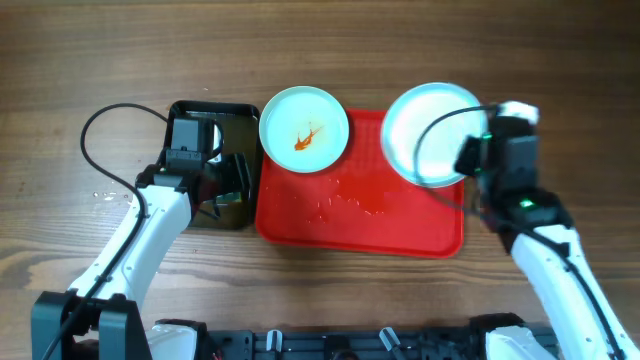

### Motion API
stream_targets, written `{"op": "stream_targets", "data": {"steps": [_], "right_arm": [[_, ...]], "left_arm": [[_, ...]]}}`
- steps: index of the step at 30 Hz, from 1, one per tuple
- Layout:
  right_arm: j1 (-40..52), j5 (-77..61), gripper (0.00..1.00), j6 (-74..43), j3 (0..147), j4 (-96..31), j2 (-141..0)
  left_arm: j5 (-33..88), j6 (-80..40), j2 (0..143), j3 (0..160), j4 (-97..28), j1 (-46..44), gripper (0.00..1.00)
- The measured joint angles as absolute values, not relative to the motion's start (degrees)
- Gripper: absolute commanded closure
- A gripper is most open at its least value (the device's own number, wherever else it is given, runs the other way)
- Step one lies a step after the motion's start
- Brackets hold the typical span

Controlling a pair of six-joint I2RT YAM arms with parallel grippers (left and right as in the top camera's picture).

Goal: Clean dirty plates on tray and stack at the side
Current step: 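Lift the cleaned front plate with the right gripper and place it right of tray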

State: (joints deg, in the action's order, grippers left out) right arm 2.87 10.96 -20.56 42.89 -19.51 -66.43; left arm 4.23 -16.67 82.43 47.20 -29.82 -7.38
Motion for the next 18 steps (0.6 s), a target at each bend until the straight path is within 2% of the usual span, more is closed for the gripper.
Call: {"op": "stream_targets", "data": {"steps": [4,9,12,16,18], "right_arm": [[-17.3,-2.8,0.96,-24.8,42.9,-19.7,-66.5],[-34.0,-5.9,0.96,-26.2,42.9,-21.9,-68.0],[-38.9,-3.5,0.96,-26.7,42.9,-23.5,-73.8],[-40.9,-2.0,0.94,-27.7,42.9,-23.5,-81.3],[-41.0,-1.8,0.77,-28.2,42.9,-23.3,-83.5]], "left_arm": [[4.3,-16.7,82.4,47.2,-29.9,-7.4,0.28],[4.3,-16.7,82.4,47.2,-29.9,-7.4,0.28],[4.3,-16.7,82.4,47.2,-29.9,-7.4,0.28],[4.3,-16.7,82.4,47.2,-29.9,-7.4,0.28],[4.3,-16.7,82.4,47.2,-30.0,-7.4,0.28]]}}
